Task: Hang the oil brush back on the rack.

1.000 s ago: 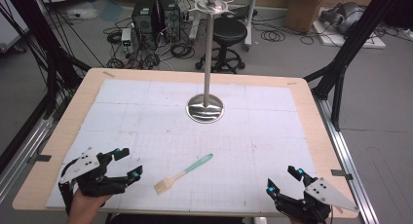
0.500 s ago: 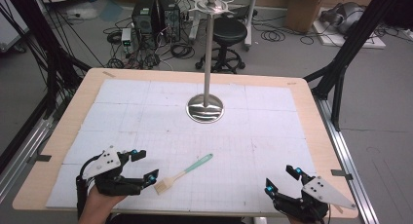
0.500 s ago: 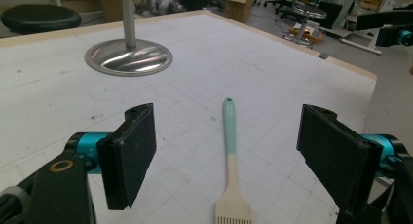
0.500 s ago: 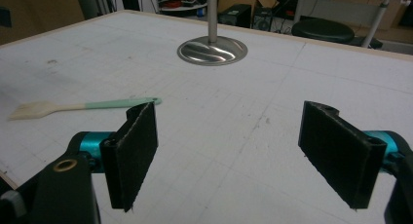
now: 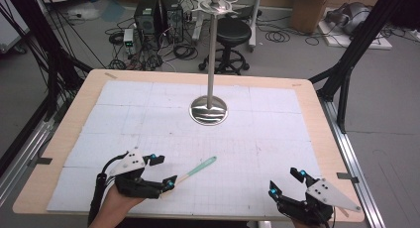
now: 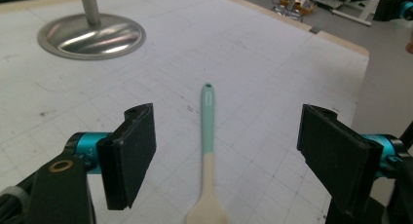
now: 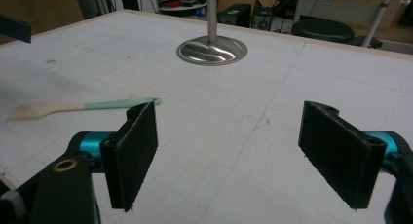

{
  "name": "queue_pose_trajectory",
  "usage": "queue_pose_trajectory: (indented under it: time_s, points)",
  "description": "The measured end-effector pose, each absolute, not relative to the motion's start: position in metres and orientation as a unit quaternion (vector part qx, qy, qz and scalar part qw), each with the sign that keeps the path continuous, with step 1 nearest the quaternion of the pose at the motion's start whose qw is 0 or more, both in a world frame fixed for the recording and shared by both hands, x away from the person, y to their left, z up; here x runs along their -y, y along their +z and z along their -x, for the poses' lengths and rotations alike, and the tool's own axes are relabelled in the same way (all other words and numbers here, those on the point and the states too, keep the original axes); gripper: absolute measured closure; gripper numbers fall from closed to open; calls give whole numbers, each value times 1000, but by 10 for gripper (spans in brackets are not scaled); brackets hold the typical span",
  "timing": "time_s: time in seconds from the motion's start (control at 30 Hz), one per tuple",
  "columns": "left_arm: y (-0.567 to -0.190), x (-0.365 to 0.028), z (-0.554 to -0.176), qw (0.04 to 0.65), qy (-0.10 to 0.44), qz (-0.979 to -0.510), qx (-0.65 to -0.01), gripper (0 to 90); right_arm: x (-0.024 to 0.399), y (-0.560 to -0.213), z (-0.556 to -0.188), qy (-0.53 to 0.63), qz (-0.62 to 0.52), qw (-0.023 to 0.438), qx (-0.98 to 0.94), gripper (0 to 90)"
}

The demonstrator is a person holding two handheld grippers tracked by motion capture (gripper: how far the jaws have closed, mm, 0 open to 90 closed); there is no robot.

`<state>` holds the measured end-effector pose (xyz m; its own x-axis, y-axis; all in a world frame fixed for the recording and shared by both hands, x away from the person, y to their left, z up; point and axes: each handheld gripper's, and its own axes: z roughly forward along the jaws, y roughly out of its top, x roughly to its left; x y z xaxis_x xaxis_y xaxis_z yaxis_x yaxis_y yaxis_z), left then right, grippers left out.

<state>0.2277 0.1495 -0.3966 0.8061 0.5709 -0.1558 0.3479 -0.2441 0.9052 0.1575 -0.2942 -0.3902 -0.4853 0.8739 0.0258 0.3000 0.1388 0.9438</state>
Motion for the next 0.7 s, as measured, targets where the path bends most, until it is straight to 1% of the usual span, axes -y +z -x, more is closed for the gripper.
queue_pose_trajectory:
  time_s: [0.07,0.13,0.2,0.23,0.37,0.47,0.57,0.7]
  points:
    - [-400,-144,-230,526,101,-792,-293,231,293,-391,-158,504,-420,281,-701,206]
    - [-403,-139,-234,513,91,-802,-291,261,292,-391,-159,499,-415,283,-706,206]
    - [-404,-137,-236,506,84,-808,-289,345,291,-391,-158,498,-415,282,-707,206]
    - [-408,-132,-240,490,69,-819,-292,379,292,-391,-157,496,-414,282,-710,206]
    - [-415,-123,-248,465,64,-829,-303,435,293,-391,-157,497,-415,283,-707,206]
    - [-417,-120,-251,458,64,-832,-305,465,293,-391,-157,497,-418,281,-707,206]
    - [-422,-113,-256,443,61,-842,-302,470,293,-391,-158,494,-415,282,-710,207]
    - [-425,-109,-258,433,60,-849,-297,501,292,-391,-158,494,-415,282,-710,206]
